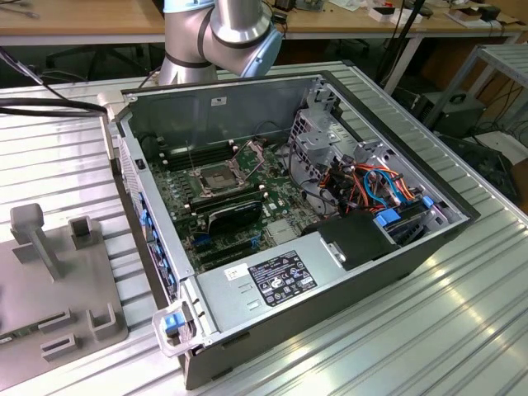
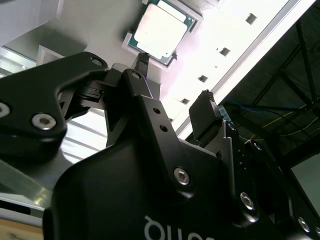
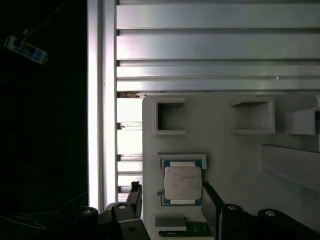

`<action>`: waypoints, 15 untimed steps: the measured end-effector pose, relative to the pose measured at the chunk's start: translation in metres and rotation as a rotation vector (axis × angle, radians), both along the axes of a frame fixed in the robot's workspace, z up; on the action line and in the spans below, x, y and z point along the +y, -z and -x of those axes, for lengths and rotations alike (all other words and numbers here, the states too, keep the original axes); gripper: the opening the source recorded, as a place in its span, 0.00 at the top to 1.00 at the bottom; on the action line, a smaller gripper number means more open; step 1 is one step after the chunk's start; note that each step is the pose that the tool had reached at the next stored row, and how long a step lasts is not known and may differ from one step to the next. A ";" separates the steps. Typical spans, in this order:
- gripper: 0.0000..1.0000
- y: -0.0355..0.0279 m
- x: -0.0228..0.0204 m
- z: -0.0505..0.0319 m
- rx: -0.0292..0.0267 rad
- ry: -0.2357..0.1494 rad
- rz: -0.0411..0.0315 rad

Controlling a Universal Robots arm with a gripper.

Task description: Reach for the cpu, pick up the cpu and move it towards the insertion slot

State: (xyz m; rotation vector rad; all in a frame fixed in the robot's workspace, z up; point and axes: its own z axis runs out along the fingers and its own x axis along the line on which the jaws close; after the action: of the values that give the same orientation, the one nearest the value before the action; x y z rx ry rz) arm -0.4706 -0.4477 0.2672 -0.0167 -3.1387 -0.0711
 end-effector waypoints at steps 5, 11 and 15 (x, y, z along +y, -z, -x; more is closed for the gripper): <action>0.40 0.0015 -0.0005 -0.0039 0.0028 0.000 0.0002; 0.40 0.0028 -0.0004 -0.0138 0.0065 0.000 0.0001; 0.40 0.0028 -0.0005 -0.0147 0.0065 0.000 0.0001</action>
State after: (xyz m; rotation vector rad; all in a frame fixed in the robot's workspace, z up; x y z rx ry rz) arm -0.4559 -0.4481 0.2644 -0.0171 -3.1322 -0.0708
